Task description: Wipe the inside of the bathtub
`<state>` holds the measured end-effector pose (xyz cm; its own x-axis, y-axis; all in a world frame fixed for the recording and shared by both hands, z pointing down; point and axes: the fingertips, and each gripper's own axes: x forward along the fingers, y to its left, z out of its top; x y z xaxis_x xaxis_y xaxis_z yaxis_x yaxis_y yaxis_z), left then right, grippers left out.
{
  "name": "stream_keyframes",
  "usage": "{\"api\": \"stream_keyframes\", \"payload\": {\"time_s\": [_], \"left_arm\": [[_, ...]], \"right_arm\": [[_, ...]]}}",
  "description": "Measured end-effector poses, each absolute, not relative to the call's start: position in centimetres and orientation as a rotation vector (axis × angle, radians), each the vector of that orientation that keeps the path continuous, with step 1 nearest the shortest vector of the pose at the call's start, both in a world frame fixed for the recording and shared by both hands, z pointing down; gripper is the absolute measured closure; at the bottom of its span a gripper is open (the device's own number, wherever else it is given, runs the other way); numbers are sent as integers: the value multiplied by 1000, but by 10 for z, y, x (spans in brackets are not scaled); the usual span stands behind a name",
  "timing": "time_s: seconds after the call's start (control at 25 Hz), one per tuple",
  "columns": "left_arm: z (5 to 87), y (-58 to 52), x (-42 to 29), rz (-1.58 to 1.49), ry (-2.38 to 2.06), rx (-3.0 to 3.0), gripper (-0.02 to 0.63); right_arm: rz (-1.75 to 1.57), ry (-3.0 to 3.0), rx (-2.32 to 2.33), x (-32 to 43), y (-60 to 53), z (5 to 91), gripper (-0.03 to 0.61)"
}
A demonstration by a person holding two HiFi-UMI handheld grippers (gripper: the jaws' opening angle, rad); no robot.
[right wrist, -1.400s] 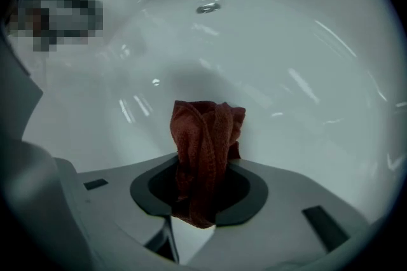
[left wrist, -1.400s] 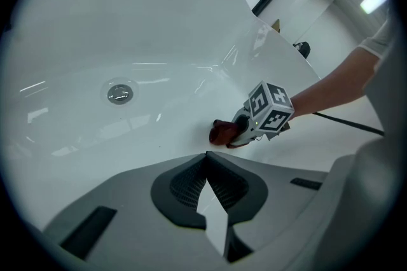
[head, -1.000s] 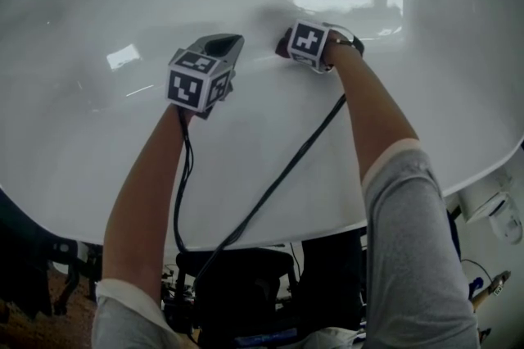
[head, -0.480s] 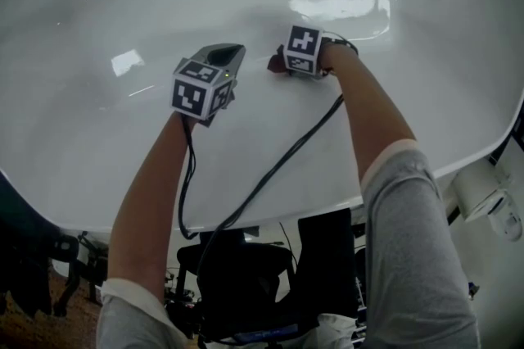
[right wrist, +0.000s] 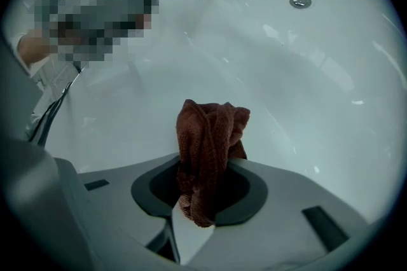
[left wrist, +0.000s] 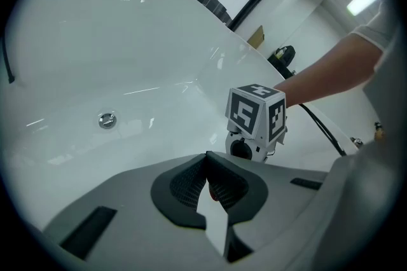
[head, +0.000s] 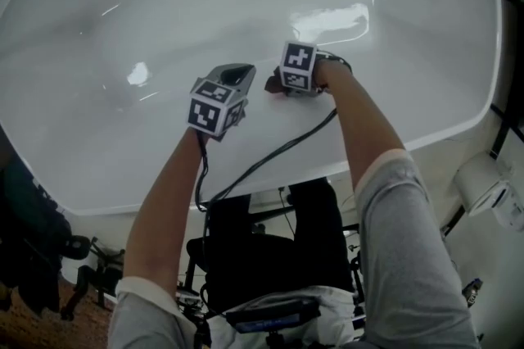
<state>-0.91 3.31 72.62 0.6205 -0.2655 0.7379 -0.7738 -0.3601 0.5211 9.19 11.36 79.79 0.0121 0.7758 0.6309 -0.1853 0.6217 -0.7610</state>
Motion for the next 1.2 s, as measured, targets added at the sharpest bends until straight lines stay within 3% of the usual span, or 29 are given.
{"api": "stream_keyframes", "payload": {"time_s": [0.52,1.2], "left_arm": [[612,78,11,687,-809,1940,606],[446,138,-44,579,-909,2018,606]], "right_arm": [[855,-1410,-519,84,152,675,465],[744,-1534,-265,68,201,555,462]]}}
